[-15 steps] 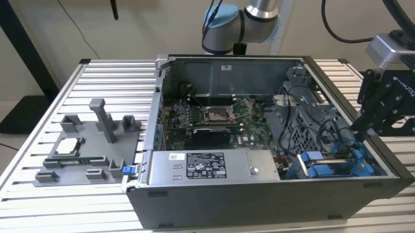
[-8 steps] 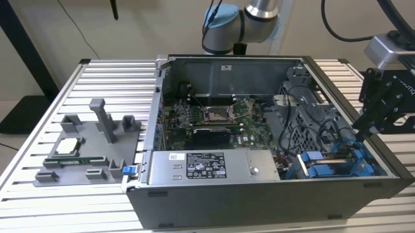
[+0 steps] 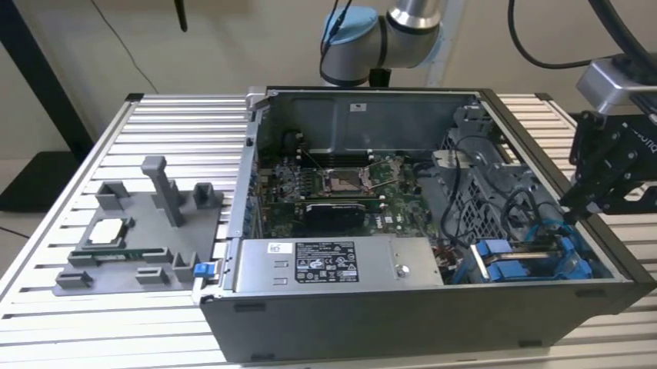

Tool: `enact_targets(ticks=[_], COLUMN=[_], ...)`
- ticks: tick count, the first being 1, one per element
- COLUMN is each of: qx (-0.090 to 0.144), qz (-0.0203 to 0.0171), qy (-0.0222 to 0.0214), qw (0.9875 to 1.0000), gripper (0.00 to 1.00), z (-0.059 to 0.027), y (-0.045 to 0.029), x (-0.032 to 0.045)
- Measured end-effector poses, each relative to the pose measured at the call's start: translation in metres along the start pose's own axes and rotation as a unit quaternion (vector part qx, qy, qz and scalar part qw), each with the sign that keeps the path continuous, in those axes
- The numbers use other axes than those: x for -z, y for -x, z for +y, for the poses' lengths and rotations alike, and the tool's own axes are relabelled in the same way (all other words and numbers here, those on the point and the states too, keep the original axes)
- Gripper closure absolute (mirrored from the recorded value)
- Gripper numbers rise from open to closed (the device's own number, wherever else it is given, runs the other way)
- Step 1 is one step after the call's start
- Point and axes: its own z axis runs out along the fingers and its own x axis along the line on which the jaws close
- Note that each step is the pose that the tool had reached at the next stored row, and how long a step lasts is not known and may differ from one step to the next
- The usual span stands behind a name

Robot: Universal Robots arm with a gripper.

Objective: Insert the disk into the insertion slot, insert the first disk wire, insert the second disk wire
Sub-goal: 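Insert the second disk wire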

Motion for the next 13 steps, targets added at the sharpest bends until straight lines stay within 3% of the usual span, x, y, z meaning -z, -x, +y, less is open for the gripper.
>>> enact_targets(ticks=[13], qx=[0.005], qz=[0.0061], qy=[-0.0001], qw=[1.0], gripper=[0.0], z=[-0.0027], y=[-0.0002], x=[-0.003])
